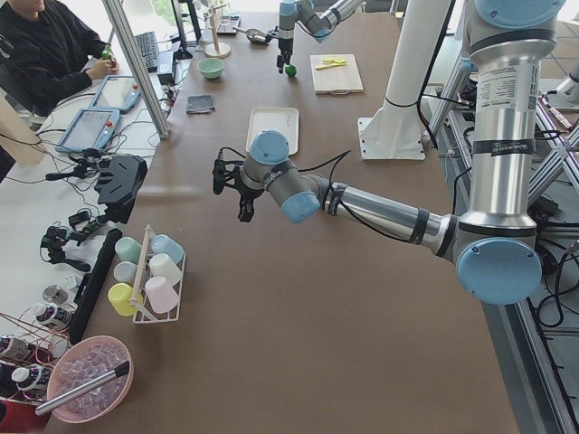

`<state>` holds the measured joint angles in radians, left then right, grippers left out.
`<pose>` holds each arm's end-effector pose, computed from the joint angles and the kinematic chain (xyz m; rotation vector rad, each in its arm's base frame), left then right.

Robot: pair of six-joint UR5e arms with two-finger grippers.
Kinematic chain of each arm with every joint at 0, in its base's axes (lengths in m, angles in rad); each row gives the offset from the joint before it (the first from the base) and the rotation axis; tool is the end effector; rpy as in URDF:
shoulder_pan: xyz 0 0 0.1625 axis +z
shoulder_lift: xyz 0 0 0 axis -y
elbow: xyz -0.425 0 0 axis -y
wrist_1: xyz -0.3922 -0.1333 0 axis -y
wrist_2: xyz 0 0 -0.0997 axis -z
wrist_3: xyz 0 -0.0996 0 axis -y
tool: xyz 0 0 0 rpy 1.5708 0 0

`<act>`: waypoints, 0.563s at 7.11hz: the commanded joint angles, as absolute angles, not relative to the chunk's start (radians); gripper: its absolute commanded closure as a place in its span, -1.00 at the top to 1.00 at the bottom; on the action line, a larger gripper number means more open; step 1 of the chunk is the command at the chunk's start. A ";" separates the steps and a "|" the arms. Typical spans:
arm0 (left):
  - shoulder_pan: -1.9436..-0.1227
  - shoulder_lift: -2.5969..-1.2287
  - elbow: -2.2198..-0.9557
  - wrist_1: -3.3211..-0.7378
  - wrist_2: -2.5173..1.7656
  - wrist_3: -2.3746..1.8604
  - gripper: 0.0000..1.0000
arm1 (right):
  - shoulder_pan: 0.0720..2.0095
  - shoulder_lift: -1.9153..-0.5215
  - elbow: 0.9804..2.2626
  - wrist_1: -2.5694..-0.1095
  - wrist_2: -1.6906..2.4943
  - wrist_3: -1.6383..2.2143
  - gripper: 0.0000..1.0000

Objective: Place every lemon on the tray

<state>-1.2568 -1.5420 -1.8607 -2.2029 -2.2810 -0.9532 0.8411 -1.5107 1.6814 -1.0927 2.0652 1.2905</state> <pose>0.0857 -0.4853 0.4557 0.2964 1.0374 -0.2594 -0.2988 -0.4632 0.5297 -0.0663 -0.7956 0.3706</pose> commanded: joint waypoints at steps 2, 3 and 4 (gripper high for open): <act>-1.250 -1.519 -1.888 -2.204 -2.281 -0.978 0.96 | 0.787 -1.522 1.698 -1.091 2.046 1.316 1.00; -1.244 -1.519 -1.890 -2.204 -2.281 -0.980 0.96 | 0.773 -1.529 1.701 -1.086 2.036 1.316 1.00; -1.244 -1.519 -1.890 -2.204 -2.281 -0.980 0.96 | 0.770 -1.546 1.721 -1.086 2.036 1.316 0.97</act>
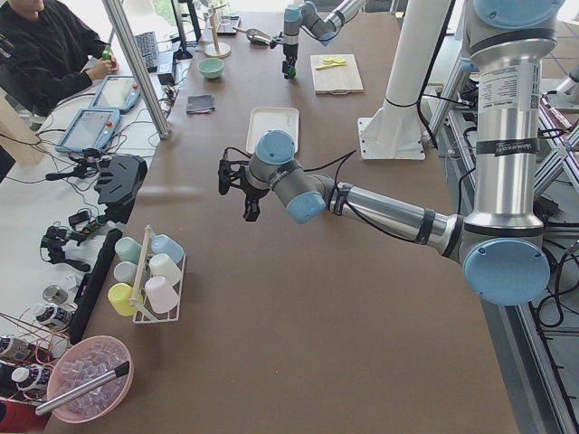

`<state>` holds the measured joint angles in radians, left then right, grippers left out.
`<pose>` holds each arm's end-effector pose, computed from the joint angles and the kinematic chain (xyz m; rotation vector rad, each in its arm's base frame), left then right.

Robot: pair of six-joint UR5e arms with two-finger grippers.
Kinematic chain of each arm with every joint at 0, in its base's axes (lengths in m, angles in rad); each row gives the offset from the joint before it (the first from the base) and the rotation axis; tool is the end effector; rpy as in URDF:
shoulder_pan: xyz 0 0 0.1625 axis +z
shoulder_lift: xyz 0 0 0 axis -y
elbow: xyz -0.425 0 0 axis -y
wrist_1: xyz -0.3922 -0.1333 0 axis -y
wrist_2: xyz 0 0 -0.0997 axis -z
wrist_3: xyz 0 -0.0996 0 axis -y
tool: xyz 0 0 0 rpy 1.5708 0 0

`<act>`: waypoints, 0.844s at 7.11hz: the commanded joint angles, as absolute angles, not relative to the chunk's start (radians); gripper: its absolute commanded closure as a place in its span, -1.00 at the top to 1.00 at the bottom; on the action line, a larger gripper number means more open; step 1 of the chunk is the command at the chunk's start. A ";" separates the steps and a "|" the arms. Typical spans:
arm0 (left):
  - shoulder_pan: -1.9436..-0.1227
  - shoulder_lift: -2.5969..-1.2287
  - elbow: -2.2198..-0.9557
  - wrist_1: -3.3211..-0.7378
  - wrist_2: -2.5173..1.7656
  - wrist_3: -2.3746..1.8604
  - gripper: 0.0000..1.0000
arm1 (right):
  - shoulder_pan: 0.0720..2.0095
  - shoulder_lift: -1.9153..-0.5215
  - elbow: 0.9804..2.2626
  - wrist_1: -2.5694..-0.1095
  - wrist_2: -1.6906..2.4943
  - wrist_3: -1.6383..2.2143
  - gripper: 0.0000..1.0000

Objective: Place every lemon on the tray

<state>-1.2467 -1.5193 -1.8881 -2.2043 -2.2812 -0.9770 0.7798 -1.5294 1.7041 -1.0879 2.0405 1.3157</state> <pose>0.0873 -0.4746 0.4528 0.2837 1.0455 -0.2689 -0.3198 -0.4403 0.5283 -0.0744 -0.7879 0.3428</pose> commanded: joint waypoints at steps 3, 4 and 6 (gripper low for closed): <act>-1.244 -1.519 -1.901 -2.204 -2.292 -0.980 0.96 | 0.767 -1.588 1.769 -1.088 2.033 1.316 -0.99; -1.244 -1.517 -1.905 -2.204 -2.292 -0.980 0.96 | 0.767 -1.588 1.769 -1.088 2.033 1.316 -1.00; -1.244 -1.519 -1.907 -2.204 -2.292 -0.980 0.96 | 0.773 -1.582 1.811 -1.097 2.046 1.318 -1.00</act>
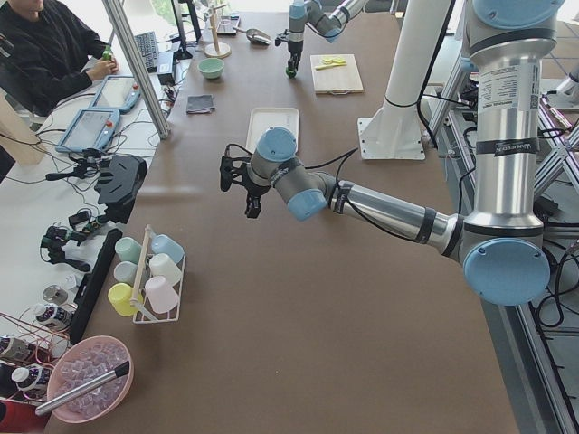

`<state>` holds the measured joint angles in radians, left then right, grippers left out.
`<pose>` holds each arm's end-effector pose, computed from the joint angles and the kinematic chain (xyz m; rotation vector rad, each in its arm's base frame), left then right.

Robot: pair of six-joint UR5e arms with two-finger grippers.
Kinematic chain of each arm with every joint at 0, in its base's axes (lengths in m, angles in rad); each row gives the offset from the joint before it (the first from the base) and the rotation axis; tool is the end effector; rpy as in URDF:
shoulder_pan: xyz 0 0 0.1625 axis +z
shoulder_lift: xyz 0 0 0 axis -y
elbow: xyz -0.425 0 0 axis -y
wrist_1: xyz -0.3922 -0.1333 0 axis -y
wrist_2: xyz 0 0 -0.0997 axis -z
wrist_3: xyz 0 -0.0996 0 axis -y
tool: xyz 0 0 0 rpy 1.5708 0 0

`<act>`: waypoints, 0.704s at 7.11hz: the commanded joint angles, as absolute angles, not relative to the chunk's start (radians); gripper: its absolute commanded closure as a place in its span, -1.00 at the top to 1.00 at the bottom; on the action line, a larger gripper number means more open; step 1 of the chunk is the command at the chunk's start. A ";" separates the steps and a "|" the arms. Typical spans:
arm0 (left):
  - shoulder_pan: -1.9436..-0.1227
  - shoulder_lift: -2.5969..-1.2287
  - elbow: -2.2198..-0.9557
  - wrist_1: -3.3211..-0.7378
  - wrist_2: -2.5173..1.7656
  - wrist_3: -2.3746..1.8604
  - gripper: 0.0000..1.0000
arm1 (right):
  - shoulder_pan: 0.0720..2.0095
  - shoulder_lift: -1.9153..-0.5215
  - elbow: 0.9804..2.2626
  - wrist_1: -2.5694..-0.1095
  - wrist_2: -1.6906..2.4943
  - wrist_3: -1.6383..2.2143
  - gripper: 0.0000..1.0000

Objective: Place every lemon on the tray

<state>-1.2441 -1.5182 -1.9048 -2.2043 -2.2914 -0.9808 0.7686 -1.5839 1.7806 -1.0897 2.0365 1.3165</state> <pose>0.0883 -0.4711 0.4446 0.2864 1.0602 -0.2580 -0.3069 -0.4200 0.5176 -0.0649 -0.8022 0.3286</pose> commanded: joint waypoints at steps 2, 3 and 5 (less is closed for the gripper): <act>-1.227 -1.517 -1.914 -2.206 -2.290 -1.014 0.96 | 0.842 -1.575 1.952 -1.226 2.121 1.318 -1.00; -1.179 -1.517 -1.934 -2.206 -2.277 -1.088 0.96 | 0.841 -1.566 1.986 -1.267 2.111 1.316 -1.00; -0.984 -1.438 -2.041 -2.206 -2.097 -1.245 0.96 | 0.850 -1.552 1.988 -1.267 2.106 1.316 -1.00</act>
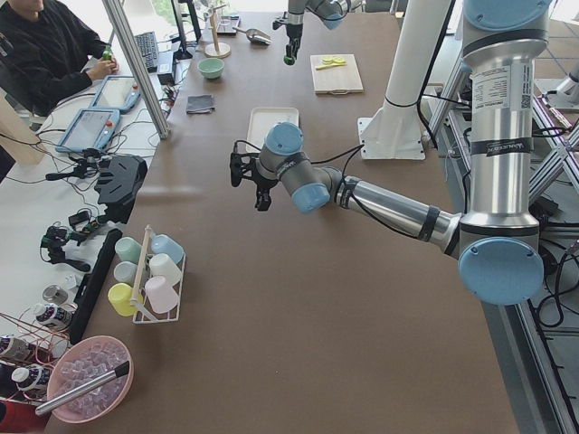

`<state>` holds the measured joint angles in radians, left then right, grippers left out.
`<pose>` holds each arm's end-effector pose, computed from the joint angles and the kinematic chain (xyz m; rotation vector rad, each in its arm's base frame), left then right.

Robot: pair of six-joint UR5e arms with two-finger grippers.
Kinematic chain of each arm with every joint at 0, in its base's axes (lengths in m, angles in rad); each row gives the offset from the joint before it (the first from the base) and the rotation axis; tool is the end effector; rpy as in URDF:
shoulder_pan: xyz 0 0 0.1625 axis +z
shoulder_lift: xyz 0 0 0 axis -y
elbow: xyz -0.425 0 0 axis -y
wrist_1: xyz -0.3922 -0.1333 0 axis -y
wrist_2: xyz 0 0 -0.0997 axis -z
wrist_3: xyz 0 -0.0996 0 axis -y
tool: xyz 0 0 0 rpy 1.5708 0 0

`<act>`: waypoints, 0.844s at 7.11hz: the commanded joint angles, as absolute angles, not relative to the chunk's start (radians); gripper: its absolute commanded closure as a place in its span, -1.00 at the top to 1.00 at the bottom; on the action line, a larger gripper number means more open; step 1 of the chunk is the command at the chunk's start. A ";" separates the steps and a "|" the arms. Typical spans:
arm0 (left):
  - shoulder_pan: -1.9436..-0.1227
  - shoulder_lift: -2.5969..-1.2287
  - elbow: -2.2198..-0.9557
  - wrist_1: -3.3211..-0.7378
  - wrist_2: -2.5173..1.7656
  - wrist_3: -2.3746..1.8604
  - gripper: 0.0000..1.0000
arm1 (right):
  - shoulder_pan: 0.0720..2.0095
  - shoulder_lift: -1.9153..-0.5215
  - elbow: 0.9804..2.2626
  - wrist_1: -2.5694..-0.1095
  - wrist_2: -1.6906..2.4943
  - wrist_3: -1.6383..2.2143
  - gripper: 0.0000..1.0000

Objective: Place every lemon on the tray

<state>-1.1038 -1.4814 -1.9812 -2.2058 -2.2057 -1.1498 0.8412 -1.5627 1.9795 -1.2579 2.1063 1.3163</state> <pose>0.1396 -0.4417 0.4269 0.2141 1.0717 -0.3107 -0.2675 -0.4228 0.4261 -0.0660 -0.8774 0.3534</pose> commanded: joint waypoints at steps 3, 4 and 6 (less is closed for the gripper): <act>-0.679 -1.390 -2.123 -2.188 -1.833 -1.490 0.96 | 0.858 -1.522 1.996 -1.267 2.105 1.308 -1.00; -0.569 -1.390 -2.143 -2.151 -1.740 -1.572 0.96 | 0.839 -1.496 1.996 -1.269 2.102 1.308 -1.00; -0.433 -1.423 -2.177 -2.053 -1.651 -1.658 0.96 | 0.793 -1.439 1.977 -1.270 2.057 1.254 -1.00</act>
<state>-0.5145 -1.4046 -2.1562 -2.1051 -1.6977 -1.5977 0.8171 -1.4764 1.9888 -1.2688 2.0753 1.2895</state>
